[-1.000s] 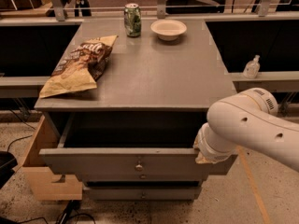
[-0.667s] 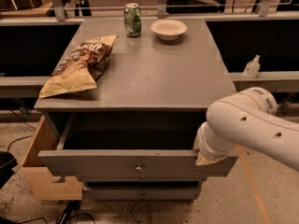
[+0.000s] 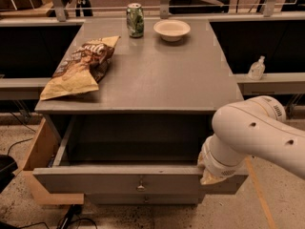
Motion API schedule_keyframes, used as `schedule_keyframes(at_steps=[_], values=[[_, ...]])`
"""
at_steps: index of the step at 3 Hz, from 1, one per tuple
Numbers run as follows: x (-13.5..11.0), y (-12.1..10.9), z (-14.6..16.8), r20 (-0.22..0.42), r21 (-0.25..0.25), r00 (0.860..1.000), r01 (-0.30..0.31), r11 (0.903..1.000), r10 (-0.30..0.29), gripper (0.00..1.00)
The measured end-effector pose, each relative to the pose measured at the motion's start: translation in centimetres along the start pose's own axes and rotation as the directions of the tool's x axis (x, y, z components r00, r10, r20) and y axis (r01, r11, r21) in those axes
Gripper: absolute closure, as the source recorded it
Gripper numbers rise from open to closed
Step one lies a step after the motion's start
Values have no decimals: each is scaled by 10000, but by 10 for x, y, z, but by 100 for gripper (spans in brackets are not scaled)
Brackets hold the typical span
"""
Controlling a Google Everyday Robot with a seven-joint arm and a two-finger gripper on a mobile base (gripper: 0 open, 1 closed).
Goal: Open top drawer
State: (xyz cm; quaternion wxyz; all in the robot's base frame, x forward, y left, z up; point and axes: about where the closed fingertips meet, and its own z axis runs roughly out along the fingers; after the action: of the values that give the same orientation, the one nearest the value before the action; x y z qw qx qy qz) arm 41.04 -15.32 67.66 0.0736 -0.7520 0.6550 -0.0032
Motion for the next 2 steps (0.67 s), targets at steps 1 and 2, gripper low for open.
schedule_keyframes(at_steps=[1,2], values=[[0,0,-4,0,-1,10000,1,10000,-1,100],[-7,16,-18,16,-405,9996,295,9987,-294,100]])
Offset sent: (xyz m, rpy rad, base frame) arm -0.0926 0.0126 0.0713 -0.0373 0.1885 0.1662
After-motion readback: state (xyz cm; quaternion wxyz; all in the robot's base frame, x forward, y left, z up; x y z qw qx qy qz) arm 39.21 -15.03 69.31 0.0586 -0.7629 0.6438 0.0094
